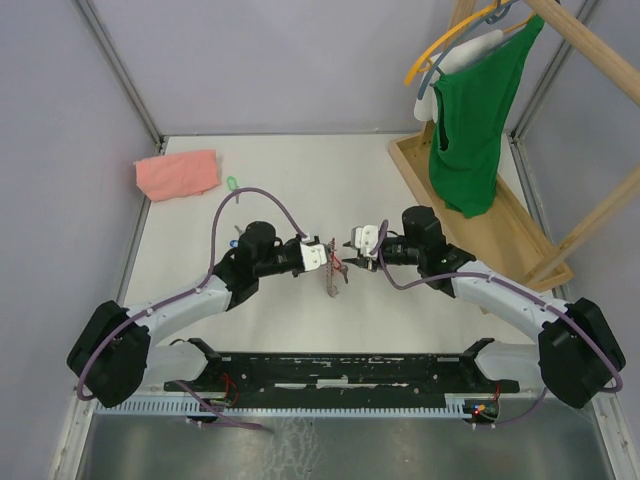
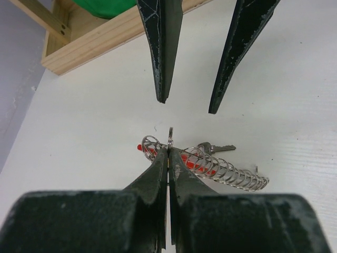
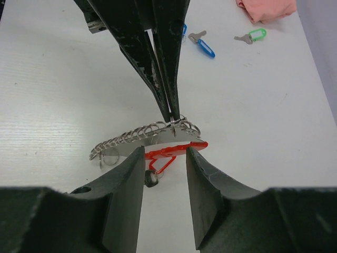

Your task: Put the keys on the keyring

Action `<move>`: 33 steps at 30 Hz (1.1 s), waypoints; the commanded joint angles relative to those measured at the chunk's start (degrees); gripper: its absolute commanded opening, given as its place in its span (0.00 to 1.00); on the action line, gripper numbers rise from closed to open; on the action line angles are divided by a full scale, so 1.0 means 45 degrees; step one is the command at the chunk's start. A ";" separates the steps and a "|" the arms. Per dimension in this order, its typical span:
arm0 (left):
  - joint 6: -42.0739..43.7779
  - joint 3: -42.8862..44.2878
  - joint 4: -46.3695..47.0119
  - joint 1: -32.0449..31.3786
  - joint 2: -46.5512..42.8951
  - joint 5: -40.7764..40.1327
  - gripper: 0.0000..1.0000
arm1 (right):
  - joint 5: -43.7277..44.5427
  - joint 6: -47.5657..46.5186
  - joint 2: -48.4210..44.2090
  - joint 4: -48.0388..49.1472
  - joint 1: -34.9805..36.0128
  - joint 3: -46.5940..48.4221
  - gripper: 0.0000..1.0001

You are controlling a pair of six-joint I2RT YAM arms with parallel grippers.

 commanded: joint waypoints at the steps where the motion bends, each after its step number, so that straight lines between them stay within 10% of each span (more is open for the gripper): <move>1: 0.0846 0.0665 -0.0625 -0.0193 -0.0541 -0.0708 0.03 | -0.0141 -0.0472 0.0100 0.1114 0.0247 0.0080 0.44; 33: -0.1614 -0.1983 0.5352 -0.0222 -0.0302 0.0136 0.03 | -0.0791 -0.0081 0.1821 0.2647 0.0310 0.0150 0.28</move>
